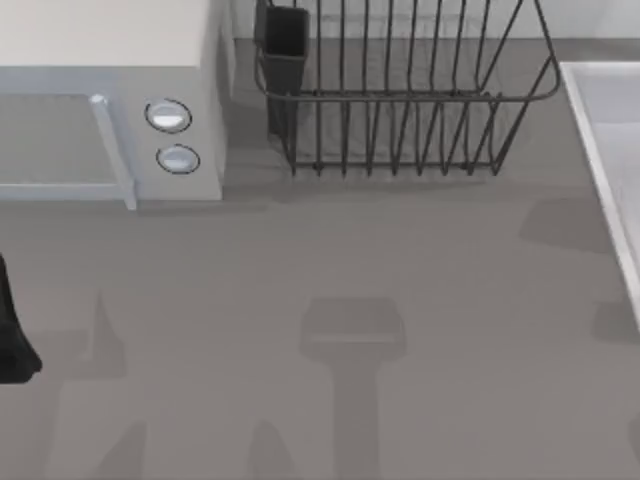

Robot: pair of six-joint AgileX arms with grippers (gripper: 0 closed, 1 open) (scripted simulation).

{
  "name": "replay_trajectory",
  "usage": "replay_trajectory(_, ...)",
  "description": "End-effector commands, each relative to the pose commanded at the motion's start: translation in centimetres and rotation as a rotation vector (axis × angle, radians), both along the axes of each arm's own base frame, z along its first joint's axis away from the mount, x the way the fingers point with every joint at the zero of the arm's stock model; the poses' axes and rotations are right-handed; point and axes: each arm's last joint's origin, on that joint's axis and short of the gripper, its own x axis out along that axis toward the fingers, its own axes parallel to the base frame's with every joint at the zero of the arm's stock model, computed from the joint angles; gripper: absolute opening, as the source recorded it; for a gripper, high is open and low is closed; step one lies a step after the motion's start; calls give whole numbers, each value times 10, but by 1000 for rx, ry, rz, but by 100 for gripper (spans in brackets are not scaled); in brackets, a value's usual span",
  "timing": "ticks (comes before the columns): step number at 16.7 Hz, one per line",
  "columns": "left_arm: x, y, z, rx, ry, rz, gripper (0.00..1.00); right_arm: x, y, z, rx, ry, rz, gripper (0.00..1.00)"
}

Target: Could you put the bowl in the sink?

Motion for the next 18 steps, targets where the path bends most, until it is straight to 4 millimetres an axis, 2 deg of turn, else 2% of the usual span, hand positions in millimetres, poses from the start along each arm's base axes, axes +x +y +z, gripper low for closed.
replay_trajectory(3, 0, 0, 0, 0, 0, 0, 100, -5, 4, -34, -7, -12, 0, 0)
replay_trajectory(6, 0, 0, 0, 0, 0, 0, 100, -12, 9, -56, -1, -3, 0, 0)
replay_trajectory(12, 0, 0, 0, 0, 0, 0, 100, -14, 10, -61, 1, 1, -1, 0)
replay_trajectory(18, 0, 0, 0, 0, 0, 0, 100, -14, 10, -61, 1, 1, -1, 45)
